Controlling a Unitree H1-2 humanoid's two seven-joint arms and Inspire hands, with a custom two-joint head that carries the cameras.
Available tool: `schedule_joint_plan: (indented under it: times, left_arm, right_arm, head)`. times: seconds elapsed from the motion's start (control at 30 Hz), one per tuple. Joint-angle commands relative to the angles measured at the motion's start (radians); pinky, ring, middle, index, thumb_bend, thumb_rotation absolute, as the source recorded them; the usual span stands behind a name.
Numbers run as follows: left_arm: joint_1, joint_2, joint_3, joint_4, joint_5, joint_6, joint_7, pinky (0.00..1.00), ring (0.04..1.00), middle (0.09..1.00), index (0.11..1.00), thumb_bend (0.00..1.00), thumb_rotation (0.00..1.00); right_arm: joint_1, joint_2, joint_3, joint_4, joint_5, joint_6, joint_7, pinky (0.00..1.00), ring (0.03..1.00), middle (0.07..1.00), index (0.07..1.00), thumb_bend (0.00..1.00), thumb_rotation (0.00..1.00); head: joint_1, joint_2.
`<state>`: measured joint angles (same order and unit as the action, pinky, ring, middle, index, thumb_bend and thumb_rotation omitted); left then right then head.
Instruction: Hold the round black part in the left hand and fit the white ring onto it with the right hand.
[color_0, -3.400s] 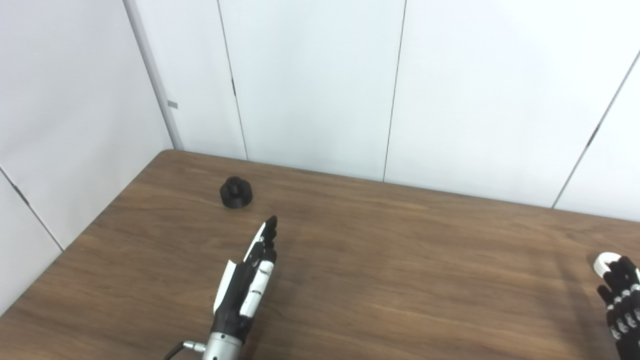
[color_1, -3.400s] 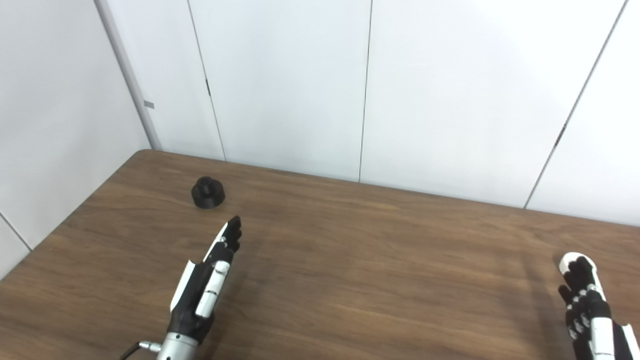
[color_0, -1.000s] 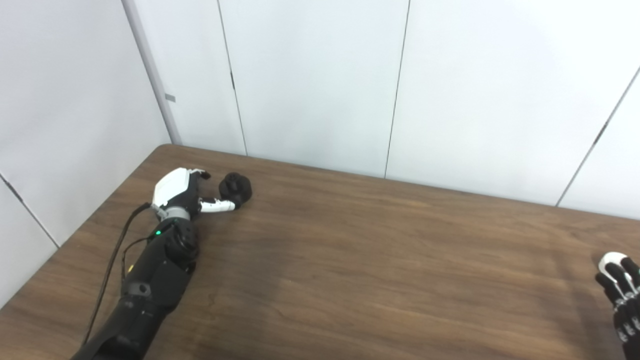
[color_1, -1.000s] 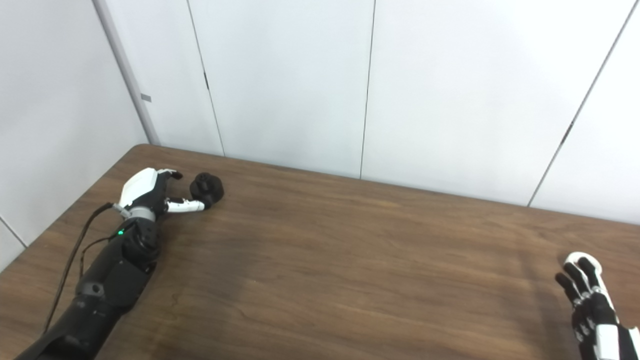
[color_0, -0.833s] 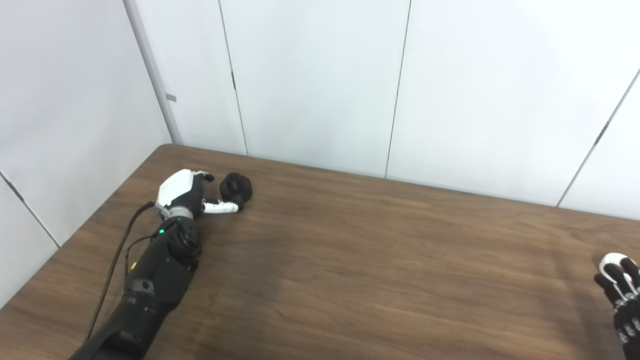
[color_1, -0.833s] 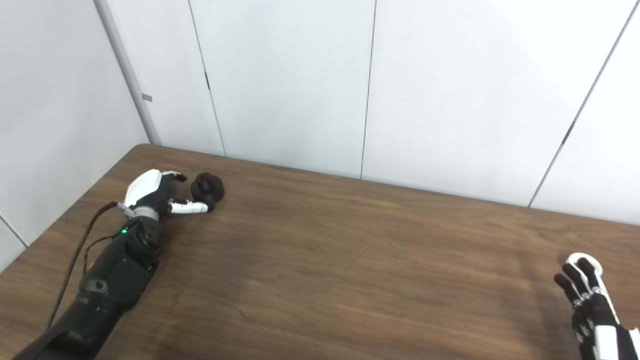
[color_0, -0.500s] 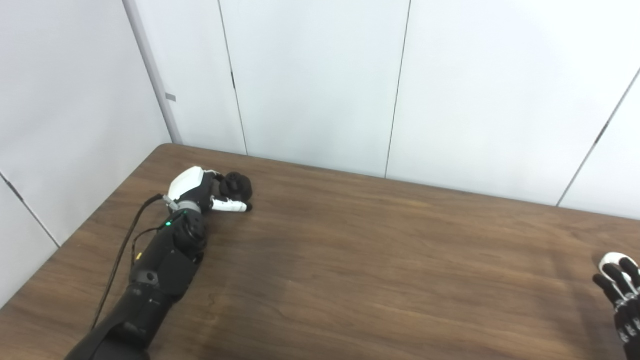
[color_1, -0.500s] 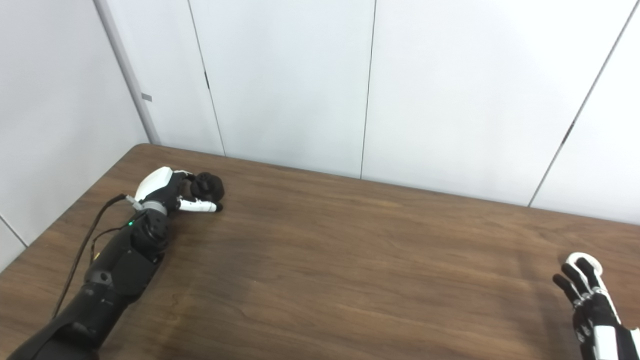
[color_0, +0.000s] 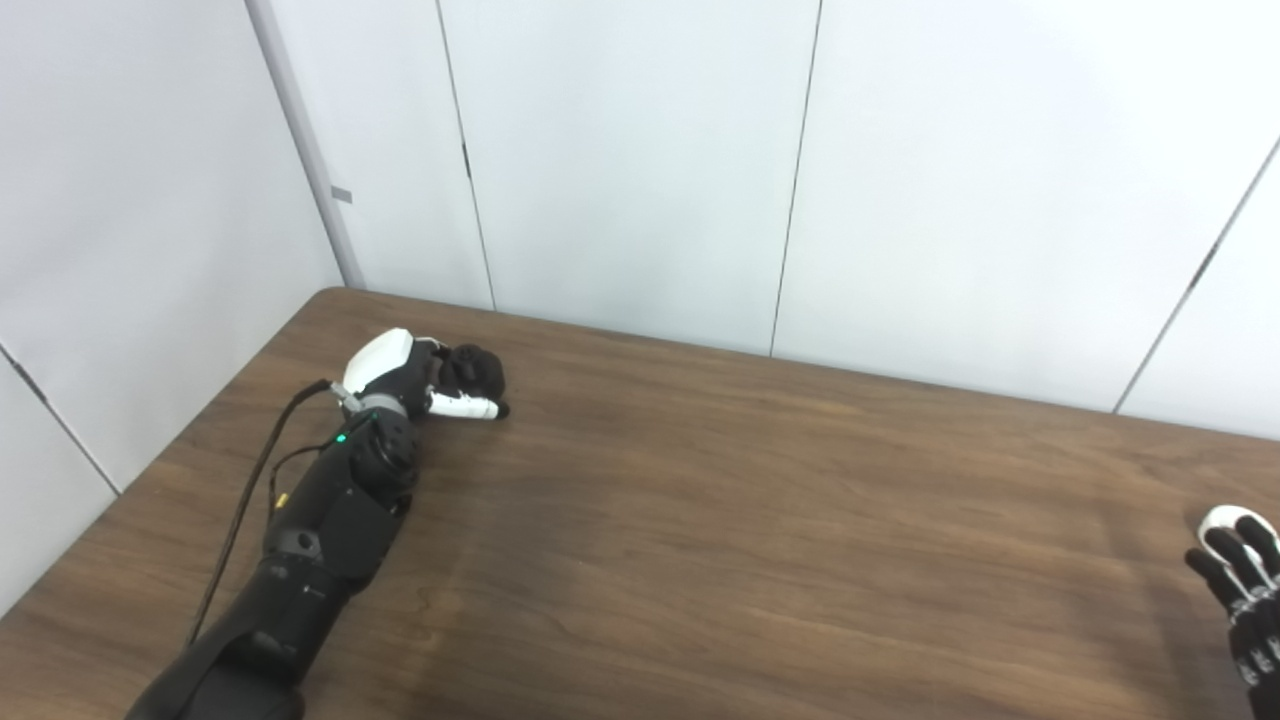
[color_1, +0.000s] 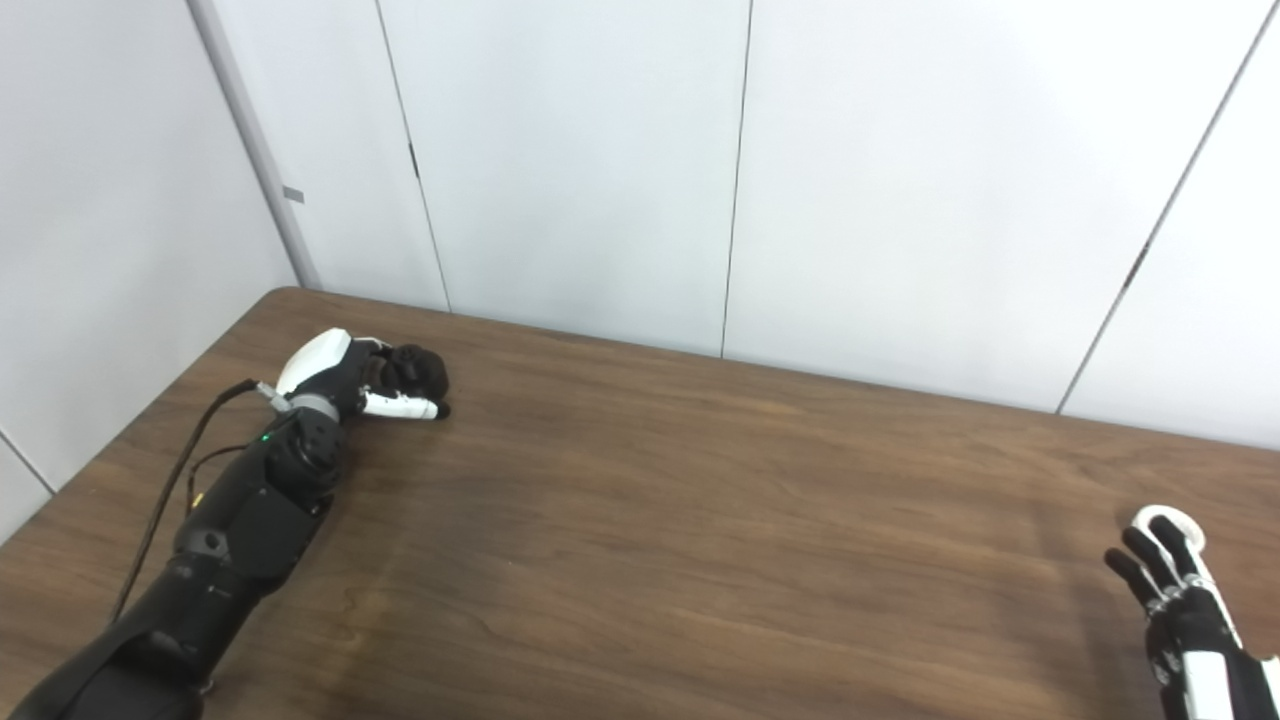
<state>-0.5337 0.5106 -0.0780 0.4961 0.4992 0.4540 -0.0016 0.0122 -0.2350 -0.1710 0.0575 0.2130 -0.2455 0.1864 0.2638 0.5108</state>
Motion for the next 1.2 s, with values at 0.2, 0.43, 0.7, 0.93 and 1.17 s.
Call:
schedule_joint_plan:
  times: [0.2, 0.43, 0.7, 0.93, 1.17]
  left_arm:
    - [-0.051, 0.033, 0.003, -0.011, 0.018, -0.006, 0.044, 1.0, 0.999, 0.925, 0.764, 0.92, 0.34]
    - [-0.051, 0.043, -0.013, -0.002, 0.034, 0.0, 0.052, 1.0, 0.983, 0.917, 0.753, 0.91, 0.34]
    - [-0.05, 0.048, -0.019, 0.003, 0.041, -0.01, 0.069, 1.0, 0.956, 0.871, 0.688, 0.85, 0.28]
    - [-0.043, 0.036, 0.012, 0.005, -0.006, -0.049, 0.077, 1.0, 0.929, 0.801, 0.486, 0.53, 0.05]
    - [-0.035, 0.028, 0.018, -0.009, -0.011, -0.074, 0.09, 1.0, 0.908, 0.783, 0.483, 0.52, 0.05]
  right_arm:
    - [0.096, 0.051, 0.023, 0.082, 0.005, -0.009, 0.002, 0.98, 0.891, 0.916, 0.935, 0.59, 0.93]
    - [0.096, 0.051, 0.02, 0.08, 0.011, -0.007, 0.003, 0.98, 0.888, 0.912, 0.929, 0.59, 0.92]
    - [0.099, 0.05, 0.018, 0.077, 0.013, -0.003, 0.003, 0.98, 0.888, 0.916, 0.933, 0.59, 0.91]
    - [0.1, 0.051, 0.018, 0.071, 0.027, 0.004, 0.009, 0.98, 0.888, 0.915, 0.933, 0.59, 0.91]
    - [0.101, 0.049, 0.018, 0.069, 0.022, 0.007, 0.008, 0.99, 0.891, 0.915, 0.933, 0.6, 0.92]
  head:
    - [0.001, 0.005]
    - [0.003, 0.007]
    - [0.004, 0.009]
    - [0.0, 0.007]
    - [0.0, 0.007]
